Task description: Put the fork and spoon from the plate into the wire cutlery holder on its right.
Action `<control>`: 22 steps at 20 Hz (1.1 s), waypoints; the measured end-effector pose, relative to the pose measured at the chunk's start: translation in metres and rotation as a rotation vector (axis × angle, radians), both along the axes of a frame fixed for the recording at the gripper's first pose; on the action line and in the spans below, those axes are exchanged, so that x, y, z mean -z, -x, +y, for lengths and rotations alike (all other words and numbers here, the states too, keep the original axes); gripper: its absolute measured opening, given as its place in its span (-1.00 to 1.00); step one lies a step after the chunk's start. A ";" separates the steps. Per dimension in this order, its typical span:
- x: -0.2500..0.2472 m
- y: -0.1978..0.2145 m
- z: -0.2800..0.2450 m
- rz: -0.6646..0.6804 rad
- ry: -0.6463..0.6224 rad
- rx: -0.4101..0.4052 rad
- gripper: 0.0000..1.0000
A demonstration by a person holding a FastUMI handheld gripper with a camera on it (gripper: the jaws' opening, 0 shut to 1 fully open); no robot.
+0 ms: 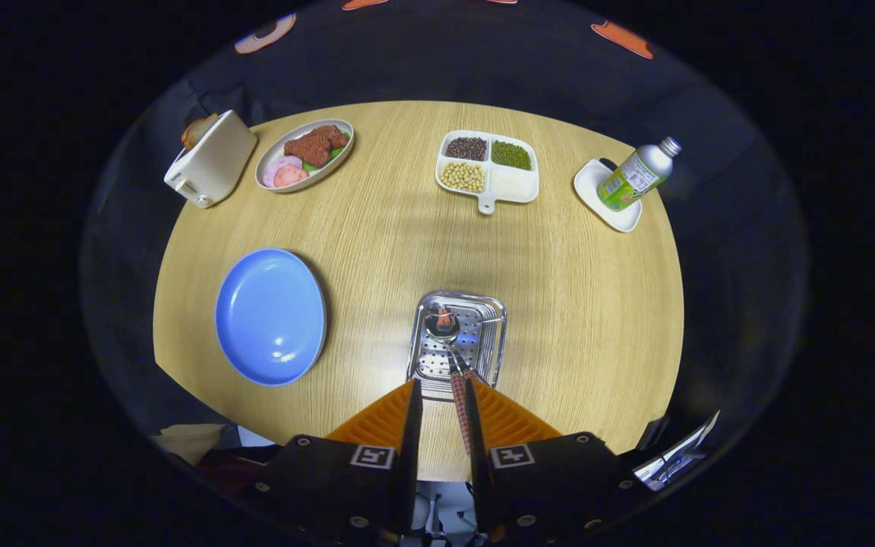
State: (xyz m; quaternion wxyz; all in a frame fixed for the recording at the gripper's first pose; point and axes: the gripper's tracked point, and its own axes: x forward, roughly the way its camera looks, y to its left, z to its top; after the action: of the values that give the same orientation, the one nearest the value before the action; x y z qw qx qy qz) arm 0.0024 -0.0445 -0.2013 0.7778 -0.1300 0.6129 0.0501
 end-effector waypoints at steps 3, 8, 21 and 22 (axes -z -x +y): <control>-0.017 -0.005 0.007 -0.080 -0.053 0.001 0.29; -0.071 -0.024 0.017 -0.309 -0.098 -0.022 0.98; -0.269 -0.020 -0.020 -0.966 -0.142 -0.033 0.96; -0.275 -0.014 -0.025 -0.992 -0.148 -0.025 0.96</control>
State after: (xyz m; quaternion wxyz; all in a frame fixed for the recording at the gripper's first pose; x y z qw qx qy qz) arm 0.0167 -0.0693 0.0735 0.9820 -0.0902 0.1625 0.0349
